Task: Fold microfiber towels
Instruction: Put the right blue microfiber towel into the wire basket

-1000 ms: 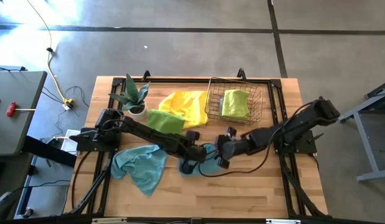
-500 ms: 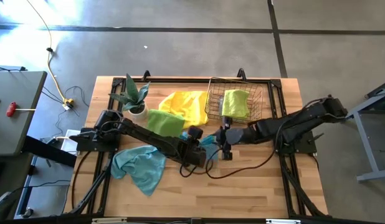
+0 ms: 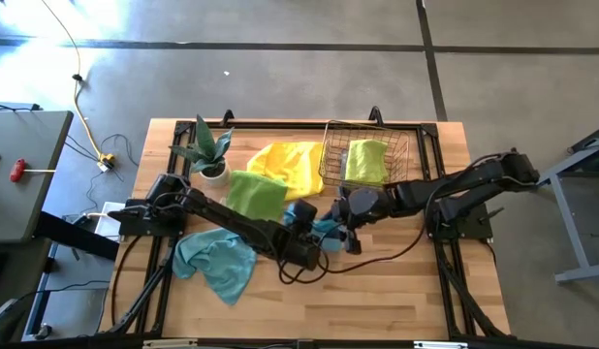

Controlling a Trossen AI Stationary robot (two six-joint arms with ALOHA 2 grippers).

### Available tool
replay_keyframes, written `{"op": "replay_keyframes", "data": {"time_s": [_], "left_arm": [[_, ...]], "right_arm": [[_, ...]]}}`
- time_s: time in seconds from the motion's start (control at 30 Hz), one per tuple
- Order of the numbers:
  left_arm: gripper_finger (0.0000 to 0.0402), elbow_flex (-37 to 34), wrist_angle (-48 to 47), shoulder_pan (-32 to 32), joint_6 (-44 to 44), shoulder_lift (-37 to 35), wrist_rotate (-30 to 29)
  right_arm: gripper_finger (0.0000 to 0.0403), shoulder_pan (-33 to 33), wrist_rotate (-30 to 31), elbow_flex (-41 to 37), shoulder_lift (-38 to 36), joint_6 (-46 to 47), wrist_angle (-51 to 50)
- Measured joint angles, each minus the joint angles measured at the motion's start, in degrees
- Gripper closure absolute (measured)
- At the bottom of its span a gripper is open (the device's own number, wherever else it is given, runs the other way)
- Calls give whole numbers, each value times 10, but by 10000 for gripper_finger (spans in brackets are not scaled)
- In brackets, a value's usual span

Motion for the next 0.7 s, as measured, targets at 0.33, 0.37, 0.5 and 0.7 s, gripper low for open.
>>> {"op": "replay_keyframes", "data": {"time_s": [0.33, 0.37, 0.5, 0.7], "left_arm": [[401, 0, 49, 0, -2, 0, 3], [401, -1, 48, 0, -1, 0, 2], [400, -1, 51, 2, -7, 0, 2], [396, -1, 50, 10, -31, 0, 3]], "right_arm": [[148, -8, 5, -1, 70, 61, 12], [148, -9, 5, 0, 73, 70, 15], [148, -10, 26, 0, 84, 99, 10], [148, -10, 75, 0, 88, 107, -22]]}}
